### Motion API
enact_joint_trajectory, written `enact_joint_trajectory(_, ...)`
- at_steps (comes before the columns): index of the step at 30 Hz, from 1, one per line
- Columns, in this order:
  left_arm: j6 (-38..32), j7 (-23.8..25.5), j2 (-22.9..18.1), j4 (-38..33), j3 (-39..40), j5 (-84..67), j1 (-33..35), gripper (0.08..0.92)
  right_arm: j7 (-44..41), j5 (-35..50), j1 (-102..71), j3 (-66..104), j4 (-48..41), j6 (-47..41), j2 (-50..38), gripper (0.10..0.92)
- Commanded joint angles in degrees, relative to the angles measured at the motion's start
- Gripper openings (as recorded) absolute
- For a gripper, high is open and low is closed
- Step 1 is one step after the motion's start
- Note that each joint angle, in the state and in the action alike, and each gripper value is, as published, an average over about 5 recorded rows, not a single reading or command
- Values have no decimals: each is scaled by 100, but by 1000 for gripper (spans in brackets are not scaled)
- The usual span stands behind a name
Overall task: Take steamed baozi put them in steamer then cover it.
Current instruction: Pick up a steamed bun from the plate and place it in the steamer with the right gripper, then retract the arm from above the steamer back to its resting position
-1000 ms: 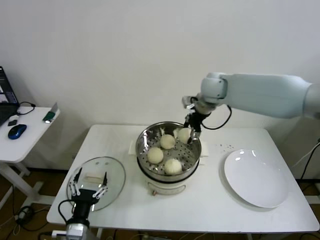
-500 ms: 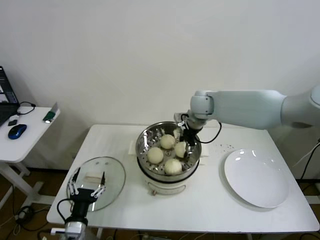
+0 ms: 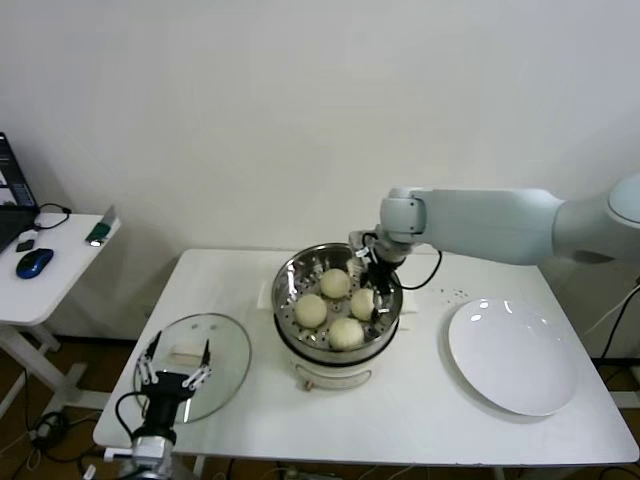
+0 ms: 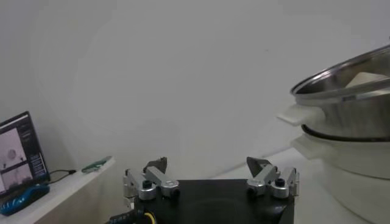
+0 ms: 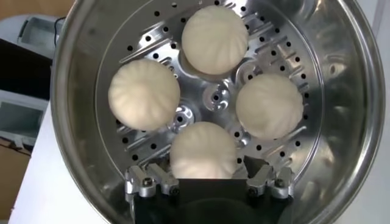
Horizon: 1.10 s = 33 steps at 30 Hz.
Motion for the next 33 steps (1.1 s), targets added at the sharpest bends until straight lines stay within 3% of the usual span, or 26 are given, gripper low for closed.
enact_joint_trajectory(1,0,-2,19,8,-8,-12,-20,823,-309,-79,354,50,169,88,-299,822)
enact_joint_trajectory(9,1,-19,65,-46,-35,41,29,823,-387,30,1003,221,565,534,-1100,823)
enact_joint_trajectory(20,51,-30,64,-183,-114,61,-7,823,1543,614,1037,886,1144,1798,-2985,823)
enact_joint_trajectory(27,71,-116,41,-202,-138,252,11,823,2588,766,-218,1740,1888,2406,-4399,823)
enact_joint_trajectory(33,101,-141,43,-275,-144,416,52,823,3039,661,-2826,4102,2094,2831,-5158,823)
